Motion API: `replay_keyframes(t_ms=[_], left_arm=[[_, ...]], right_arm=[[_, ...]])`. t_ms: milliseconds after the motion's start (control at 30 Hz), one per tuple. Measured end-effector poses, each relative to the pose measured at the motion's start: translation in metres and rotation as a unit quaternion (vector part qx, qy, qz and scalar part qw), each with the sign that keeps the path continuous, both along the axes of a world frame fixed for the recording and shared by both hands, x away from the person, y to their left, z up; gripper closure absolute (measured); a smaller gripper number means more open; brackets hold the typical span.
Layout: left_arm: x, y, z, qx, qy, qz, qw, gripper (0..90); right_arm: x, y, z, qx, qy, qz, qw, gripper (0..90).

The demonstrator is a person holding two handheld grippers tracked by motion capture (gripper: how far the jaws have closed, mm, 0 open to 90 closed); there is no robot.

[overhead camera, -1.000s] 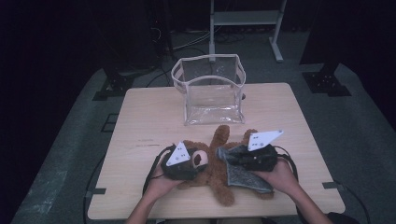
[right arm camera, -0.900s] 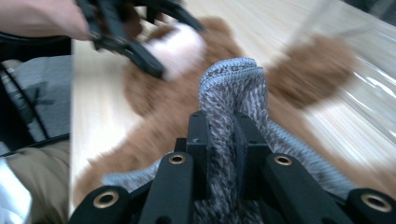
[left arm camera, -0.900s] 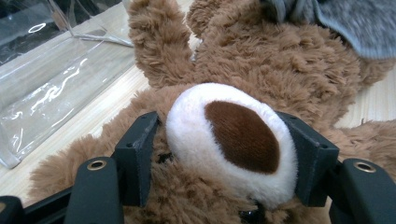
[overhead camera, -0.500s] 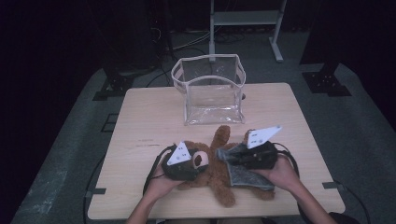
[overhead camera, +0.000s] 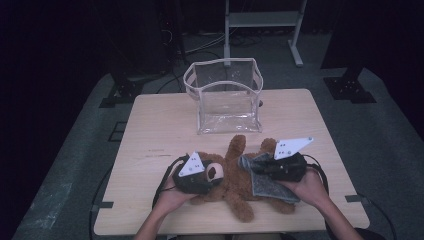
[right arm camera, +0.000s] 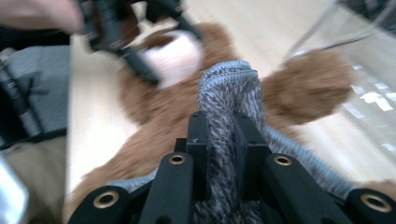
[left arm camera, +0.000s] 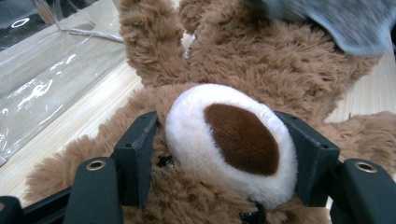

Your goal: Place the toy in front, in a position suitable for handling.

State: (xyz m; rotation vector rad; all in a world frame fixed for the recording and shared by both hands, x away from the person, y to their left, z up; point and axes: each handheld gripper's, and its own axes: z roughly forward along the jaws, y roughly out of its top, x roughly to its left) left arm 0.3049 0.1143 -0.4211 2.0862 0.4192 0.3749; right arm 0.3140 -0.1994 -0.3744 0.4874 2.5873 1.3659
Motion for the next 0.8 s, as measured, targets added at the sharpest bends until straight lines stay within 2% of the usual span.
replay_keyframes(t_ms=[167, 300, 400, 500, 600, 667, 800], left_arm=[[-0.001, 0.005, 0.0, -0.003, 0.004, -0.008, 1.0, 34.2], [-0.001, 0.009, 0.0, -0.002, 0.005, -0.015, 0.9999, 34.2], [0.0, 0.014, 0.0, -0.013, 0.015, -0.014, 0.9997, 34.0], [0.0, 0.013, 0.002, -0.015, 0.027, -0.011, 0.9995, 31.9], [0.001, 0.015, 0.003, -0.018, 0.034, -0.006, 0.9992, 28.1], [0.003, 0.017, 0.003, -0.017, 0.038, -0.005, 0.9991, 30.0], [0.002, 0.017, 0.002, -0.016, 0.033, 0.003, 0.9993, 32.3]], right_arm=[[0.011, 0.0, -0.003, 0.005, 0.006, 0.001, 1.0, 78.2], [0.011, -0.018, -0.006, 0.003, 0.008, -0.021, 0.9997, 78.3], [0.012, -0.034, -0.016, 0.023, 0.039, -0.04, 0.9982, 78.5], [0.005, -0.03, -0.028, 0.054, 0.06, -0.031, 0.9963, 78.4], [-0.002, -0.02, -0.029, 0.059, 0.051, -0.02, 0.9967, 78.3], [-0.003, -0.019, -0.029, 0.061, 0.05, -0.021, 0.9967, 78.4], [-0.003, -0.031, -0.036, 0.073, 0.063, -0.033, 0.9948, 78.5]])
